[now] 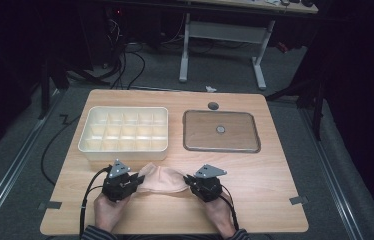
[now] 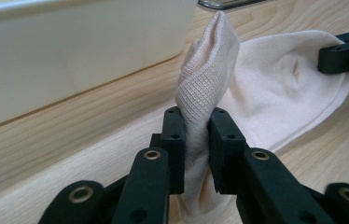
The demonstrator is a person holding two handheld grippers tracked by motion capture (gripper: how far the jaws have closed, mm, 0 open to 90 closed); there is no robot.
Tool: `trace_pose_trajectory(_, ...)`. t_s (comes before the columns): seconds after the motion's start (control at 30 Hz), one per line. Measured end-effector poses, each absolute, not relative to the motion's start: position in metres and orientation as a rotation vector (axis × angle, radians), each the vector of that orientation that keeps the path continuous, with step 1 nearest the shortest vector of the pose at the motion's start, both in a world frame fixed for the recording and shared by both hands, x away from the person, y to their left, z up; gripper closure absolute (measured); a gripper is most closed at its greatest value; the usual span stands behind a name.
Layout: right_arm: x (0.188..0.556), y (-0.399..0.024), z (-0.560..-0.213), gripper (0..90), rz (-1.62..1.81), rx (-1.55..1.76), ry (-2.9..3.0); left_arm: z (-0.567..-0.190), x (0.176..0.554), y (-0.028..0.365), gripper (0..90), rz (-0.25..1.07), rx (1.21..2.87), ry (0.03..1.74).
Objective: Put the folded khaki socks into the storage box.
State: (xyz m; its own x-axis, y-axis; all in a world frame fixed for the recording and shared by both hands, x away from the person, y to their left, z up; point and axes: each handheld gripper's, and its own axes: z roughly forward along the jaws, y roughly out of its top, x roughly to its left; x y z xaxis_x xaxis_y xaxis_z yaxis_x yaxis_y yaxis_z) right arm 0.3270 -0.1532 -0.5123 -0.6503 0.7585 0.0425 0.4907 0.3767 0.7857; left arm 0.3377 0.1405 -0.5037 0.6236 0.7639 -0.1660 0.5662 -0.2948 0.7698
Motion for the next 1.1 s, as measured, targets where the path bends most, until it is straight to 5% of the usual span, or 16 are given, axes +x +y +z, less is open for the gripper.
trace_pose_trajectory(1.1, 0.321, -0.203, -0.52, 86.1, 1.053, 1.219, 2.276, -0.516, 0.346, 0.089, 74.6, 0.27, 2.048, 0.986)
